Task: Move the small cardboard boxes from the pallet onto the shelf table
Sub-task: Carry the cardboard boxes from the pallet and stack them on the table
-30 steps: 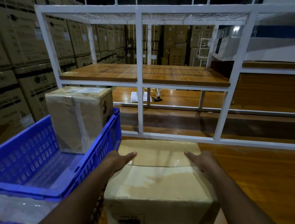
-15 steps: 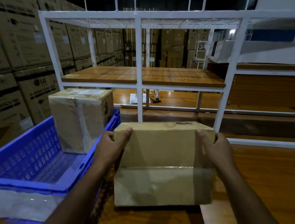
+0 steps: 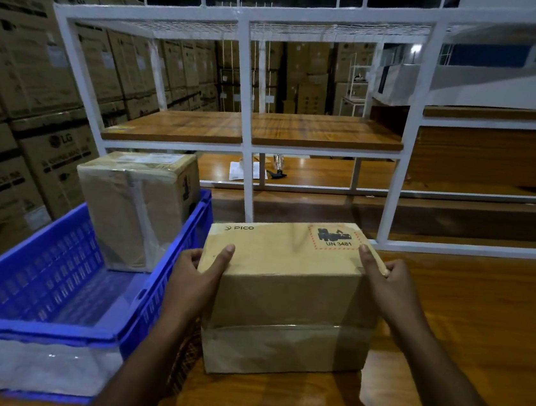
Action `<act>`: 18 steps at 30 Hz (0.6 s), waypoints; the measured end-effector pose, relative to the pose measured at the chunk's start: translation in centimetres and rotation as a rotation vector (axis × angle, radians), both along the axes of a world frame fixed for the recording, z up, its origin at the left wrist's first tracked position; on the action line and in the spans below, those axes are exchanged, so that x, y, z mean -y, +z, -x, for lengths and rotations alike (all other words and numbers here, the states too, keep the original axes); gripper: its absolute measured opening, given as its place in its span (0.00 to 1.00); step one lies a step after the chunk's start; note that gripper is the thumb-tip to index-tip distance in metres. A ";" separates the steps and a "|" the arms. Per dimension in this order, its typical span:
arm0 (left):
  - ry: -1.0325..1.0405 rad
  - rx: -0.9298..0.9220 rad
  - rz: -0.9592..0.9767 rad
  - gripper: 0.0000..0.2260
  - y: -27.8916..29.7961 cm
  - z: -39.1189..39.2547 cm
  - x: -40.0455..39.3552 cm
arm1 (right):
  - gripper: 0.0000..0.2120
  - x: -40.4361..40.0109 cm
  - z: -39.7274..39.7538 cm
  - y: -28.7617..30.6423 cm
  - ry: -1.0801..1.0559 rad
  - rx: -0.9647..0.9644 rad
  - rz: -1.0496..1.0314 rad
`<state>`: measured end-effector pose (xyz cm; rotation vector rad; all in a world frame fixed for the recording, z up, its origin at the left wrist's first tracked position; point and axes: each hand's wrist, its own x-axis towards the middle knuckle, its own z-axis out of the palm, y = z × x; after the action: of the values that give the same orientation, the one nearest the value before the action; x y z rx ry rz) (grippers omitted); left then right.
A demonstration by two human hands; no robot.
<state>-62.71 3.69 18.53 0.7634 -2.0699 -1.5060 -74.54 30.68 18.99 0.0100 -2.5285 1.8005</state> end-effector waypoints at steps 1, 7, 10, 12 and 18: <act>-0.002 -0.003 0.000 0.41 0.1 0.0 -0.1 | 0.29 0.0 0.1 0.1 0.002 0.000 0.004; -0.007 -0.005 -0.070 0.42 -0.2 -0.5 -0.3 | 0.30 0.2 -0.8 2.3 0.028 -0.129 0.026; -0.026 0.015 -0.226 0.40 -0.9 -0.5 -0.5 | 0.27 0.4 -1.3 5.0 0.067 -0.292 0.011; -0.055 0.036 -0.373 0.33 -1.8 -0.6 -0.8 | 0.24 0.9 -1.5 6.6 0.114 -0.416 -0.025; -0.129 0.193 -0.671 0.21 -6.4 -0.8 -3.6 | 0.29 4.3 -3.4 9.0 0.281 -0.655 -0.363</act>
<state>-61.93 7.29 12.11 1.0579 -1.7546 -2.3251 -71.11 26.37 27.99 0.8470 -2.3689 1.0974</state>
